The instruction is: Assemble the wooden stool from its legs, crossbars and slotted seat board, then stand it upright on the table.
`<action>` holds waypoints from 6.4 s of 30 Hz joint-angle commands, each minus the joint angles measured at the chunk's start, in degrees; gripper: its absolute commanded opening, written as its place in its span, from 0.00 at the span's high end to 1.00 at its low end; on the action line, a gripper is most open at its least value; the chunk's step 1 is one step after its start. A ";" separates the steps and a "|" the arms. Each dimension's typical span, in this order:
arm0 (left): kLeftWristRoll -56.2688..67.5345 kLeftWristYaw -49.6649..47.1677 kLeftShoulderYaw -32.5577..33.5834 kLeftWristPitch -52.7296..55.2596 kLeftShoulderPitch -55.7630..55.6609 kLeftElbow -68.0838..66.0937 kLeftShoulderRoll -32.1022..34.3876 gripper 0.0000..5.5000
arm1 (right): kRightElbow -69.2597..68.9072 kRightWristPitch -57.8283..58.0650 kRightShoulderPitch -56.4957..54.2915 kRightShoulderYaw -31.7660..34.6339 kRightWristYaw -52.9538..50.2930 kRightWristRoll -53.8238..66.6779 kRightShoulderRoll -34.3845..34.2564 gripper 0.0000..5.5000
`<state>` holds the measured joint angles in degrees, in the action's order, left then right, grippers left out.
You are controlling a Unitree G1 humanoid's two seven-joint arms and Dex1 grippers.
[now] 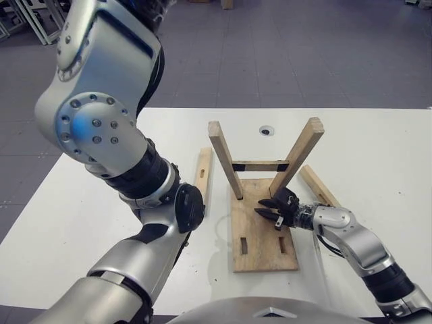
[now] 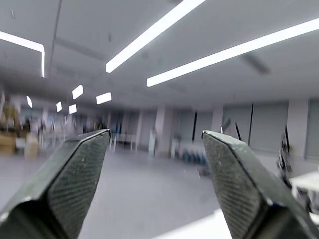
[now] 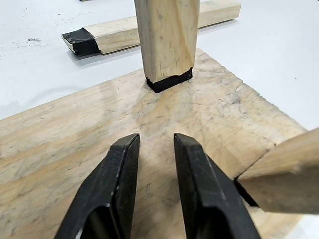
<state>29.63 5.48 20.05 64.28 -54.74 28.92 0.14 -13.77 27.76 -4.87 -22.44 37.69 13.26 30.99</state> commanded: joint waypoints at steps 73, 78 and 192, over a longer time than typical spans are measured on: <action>21.11 3.57 -31.33 -7.08 44.68 10.69 21.93 0.38 | 3.88 10.69 12.09 29.30 3.75 1.33 14.53 0.59; 20.71 4.81 -31.39 -7.09 44.76 10.31 22.06 0.38 | 6.55 14.92 10.78 32.09 4.51 6.77 11.56 0.59; -19.02 11.12 -30.05 -49.13 63.01 15.29 16.64 0.76 | -5.82 36.82 -25.17 30.63 -40.77 74.23 -14.16 0.55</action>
<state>10.44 15.64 -8.62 13.69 9.53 43.45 16.36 -20.43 66.17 -28.16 9.75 -2.45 87.92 17.52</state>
